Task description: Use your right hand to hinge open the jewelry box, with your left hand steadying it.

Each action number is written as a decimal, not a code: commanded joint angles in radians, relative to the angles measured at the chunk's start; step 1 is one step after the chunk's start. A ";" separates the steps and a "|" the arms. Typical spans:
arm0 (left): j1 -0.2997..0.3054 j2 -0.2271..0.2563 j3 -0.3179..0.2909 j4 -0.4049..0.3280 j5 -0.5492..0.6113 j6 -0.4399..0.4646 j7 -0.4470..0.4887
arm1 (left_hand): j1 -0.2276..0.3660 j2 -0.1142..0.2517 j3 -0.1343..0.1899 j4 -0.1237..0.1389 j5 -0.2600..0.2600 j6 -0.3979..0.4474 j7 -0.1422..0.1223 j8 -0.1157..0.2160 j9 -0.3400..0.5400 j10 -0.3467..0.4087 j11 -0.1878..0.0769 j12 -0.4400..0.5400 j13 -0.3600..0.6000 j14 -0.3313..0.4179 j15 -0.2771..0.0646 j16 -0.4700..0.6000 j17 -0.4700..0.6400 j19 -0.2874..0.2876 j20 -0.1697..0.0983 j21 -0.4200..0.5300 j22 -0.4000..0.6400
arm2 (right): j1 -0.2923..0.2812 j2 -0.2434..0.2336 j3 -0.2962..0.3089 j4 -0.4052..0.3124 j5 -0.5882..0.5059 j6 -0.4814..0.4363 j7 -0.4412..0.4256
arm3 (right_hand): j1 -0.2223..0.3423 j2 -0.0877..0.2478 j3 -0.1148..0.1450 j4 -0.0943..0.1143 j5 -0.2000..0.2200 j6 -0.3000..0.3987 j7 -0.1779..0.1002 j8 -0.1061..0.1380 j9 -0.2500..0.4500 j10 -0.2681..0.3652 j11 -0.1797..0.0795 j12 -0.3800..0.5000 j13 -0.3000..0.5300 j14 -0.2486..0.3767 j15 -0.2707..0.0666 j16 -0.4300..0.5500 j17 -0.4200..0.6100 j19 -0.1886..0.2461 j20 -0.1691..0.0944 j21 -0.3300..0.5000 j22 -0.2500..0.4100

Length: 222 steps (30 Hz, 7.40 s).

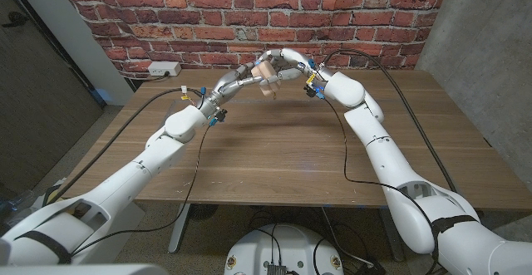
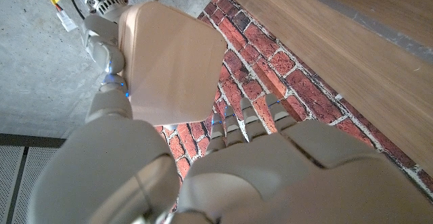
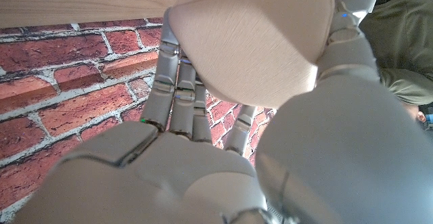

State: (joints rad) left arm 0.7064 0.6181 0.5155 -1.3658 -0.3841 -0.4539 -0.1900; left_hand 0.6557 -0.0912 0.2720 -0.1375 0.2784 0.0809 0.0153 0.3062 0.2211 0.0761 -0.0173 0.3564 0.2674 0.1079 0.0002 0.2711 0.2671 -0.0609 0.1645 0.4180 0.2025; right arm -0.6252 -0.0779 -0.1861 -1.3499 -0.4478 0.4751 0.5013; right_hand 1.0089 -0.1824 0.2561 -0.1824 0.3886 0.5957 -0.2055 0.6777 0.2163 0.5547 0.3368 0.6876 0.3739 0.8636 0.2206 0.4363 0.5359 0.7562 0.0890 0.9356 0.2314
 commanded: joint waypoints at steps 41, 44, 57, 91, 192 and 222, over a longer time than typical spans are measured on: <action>0.056 -0.016 -0.022 -0.077 -0.021 0.027 0.076 | 0.219 0.155 0.142 -0.002 -0.086 0.641 -0.017 0.280 0.062 0.356 -0.134 0.245 0.087 0.258 -0.105 0.053 0.112 0.117 -0.034 0.062 0.015 | -0.003 0.028 0.026 0.035 0.049 0.038 -0.009 | 0.209 0.224 0.173 0.027 0.026 0.231 0.195 0.031 -0.002 0.329 -0.337 -0.032 0.016 0.314 -0.452 -0.018 0.016 0.077 -0.284 0.045 -0.019; 0.057 -0.015 -0.023 -0.080 -0.019 0.025 0.077 | 0.218 0.155 0.144 -0.001 -0.086 0.634 -0.018 0.281 0.065 0.351 -0.136 0.244 0.089 0.256 -0.104 0.051 0.114 0.113 -0.033 0.062 0.015 | -0.005 0.030 0.028 0.038 0.053 0.037 -0.010 | 0.205 0.222 0.177 0.027 0.026 0.207 0.195 0.022 0.001 0.321 -0.339 -0.038 0.018 0.310 -0.452 -0.024 0.016 0.071 -0.283 0.050 -0.022; 0.067 -0.017 -0.026 -0.093 -0.016 0.018 0.087 | 0.223 0.154 0.151 -0.002 -0.085 0.637 -0.017 0.297 0.078 0.350 -0.132 0.248 0.094 0.258 -0.105 0.046 0.121 0.113 -0.036 0.065 0.016 | -0.008 0.039 0.041 0.056 0.090 0.046 -0.005 | 0.172 0.206 0.197 0.033 0.018 0.059 0.171 -0.011 0.040 0.250 -0.336 -0.087 0.001 0.241 -0.455 -0.100 -0.016 0.018 -0.273 0.060 -0.034; 0.096 -0.024 -0.031 -0.128 0.003 -0.005 0.126 | 0.233 0.149 0.170 -0.004 -0.084 0.636 -0.018 0.334 0.105 0.349 -0.137 0.257 0.104 0.267 -0.107 0.033 0.139 0.112 -0.034 0.073 0.017 | -0.001 0.092 0.100 0.155 0.301 0.057 0.057 | 0.031 0.193 0.216 0.061 -0.025 0.001 0.173 -0.041 0.016 0.161 -0.320 -0.147 -0.049 0.167 -0.435 -0.224 -0.112 -0.023 -0.275 0.051 -0.055; 0.249 -0.381 -0.077 -0.173 -0.263 -0.066 0.326 | 0.196 0.112 0.208 0.012 -0.099 0.409 -0.067 0.318 0.097 0.283 -0.140 0.236 0.106 0.239 -0.104 -0.047 0.178 0.117 -0.052 0.110 0.015 | -0.070 0.366 0.337 0.274 0.644 0.242 -0.135 | 0.028 0.197 0.281 0.020 -0.042 0.099 0.166 0.003 0.017 0.174 -0.329 -0.157 -0.064 0.150 -0.449 -0.216 -0.130 -0.079 -0.285 0.023 -0.050; 0.286 -0.198 -0.116 -0.259 -0.197 -0.054 0.260 | -0.051 -0.013 0.062 0.105 -0.057 -0.033 -0.132 0.047 -0.025 0.001 -0.066 -0.003 -0.008 -0.010 -0.025 -0.076 0.079 -0.001 -0.055 0.067 0.004 | -0.133 0.342 0.328 0.193 0.516 0.233 -0.204 | 0.026 0.199 0.286 0.023 -0.043 0.100 0.167 0.004 0.012 0.182 -0.330 -0.158 -0.062 0.157 -0.446 -0.210 -0.131 -0.077 -0.283 0.032 -0.048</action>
State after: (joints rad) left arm 0.9851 0.3573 0.4178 -1.6007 -0.5633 -0.5353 0.1088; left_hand 0.6060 -0.1037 0.3394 -0.0317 0.2126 0.0397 -0.1160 0.3575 0.1951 0.0758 -0.0874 0.3549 0.2598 0.1031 -0.0285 0.1882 0.3477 -0.0564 0.1057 0.4913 0.2044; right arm -0.7330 0.2785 0.1485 -1.1290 0.1473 0.7077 0.3454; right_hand 0.9606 -0.1344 0.2761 -0.2025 0.3406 0.6055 -0.1059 0.6603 0.2249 0.5283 0.2102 0.5247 0.3095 0.8228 0.0901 0.2184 0.4036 0.7239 0.0638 0.9626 0.1787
